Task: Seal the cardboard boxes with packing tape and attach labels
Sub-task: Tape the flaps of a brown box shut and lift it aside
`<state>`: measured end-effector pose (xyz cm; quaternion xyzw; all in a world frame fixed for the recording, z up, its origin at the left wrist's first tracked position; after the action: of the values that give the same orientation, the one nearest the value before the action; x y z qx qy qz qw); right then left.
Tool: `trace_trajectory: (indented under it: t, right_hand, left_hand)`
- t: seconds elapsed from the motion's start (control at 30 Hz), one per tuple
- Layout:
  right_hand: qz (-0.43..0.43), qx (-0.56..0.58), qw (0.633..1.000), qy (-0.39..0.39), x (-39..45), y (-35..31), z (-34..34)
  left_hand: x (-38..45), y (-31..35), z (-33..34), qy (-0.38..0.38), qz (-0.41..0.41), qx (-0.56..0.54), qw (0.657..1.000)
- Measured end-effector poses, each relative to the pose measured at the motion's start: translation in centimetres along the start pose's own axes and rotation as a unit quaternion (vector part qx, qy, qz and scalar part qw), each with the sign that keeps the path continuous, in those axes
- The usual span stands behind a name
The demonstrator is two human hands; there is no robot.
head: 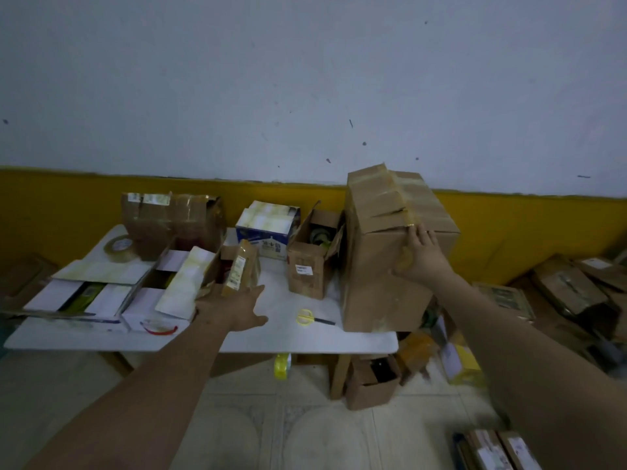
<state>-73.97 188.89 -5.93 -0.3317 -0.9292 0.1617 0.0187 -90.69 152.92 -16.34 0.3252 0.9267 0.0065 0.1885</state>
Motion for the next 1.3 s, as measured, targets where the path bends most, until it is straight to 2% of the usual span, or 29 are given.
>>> trace_trajectory:
  t: [0.2,0.37,0.57,0.8,0.9,1.1,1.2,1.3]
  right_hand:
    - [-0.05,-0.007,0.999,-0.002,4.0,-0.4,0.4]
    - [-0.072,-0.018,0.997,0.002,6.4,-0.7,0.7]
    - [-0.071,-0.018,0.994,0.086,6.5,-0.8,2.1]
    - [-0.035,0.014,0.99,0.138,5.4,-2.5,5.2]
    - [-0.003,0.033,0.994,0.102,3.1,-4.4,10.1]
    - [-0.003,0.063,0.996,-0.065,-1.5,-8.9,24.7]
    - [0.054,0.114,0.981,-0.149,-2.6,-9.6,30.9]
    - [0.132,0.186,0.95,-0.214,-4.0,-9.6,37.2]
  left_hand:
    - [4.7,5.8,-0.6,-0.019,0.008,-0.021,1.0]
    - [7.6,8.9,-3.1,0.035,0.008,-0.04,0.999]
    - [9.5,8.1,-2.9,0.064,0.002,-0.041,0.997]
    - [10.7,2.9,-0.9,0.031,0.012,-0.069,0.997]
    - [10.7,0.7,0.1,0.034,0.027,-0.134,0.99]
    - [9.0,-4.1,9.0,-0.02,-0.027,-0.194,0.98]
    - [8.6,-5.7,14.2,-0.044,-0.068,-0.216,0.973]
    - [8.6,-6.7,19.3,-0.064,-0.118,-0.247,0.96]
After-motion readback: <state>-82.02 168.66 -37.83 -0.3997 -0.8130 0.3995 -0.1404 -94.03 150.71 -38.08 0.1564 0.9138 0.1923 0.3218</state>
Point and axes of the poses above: each hand's wrist, its own x-axis towards the middle knuckle, its own z-axis out of the palm, y = z × x, the point moved 9 cm from there along x, towards the middle knuckle, and after that the axes turned 8 degrees about x, right-handed, at the moved point
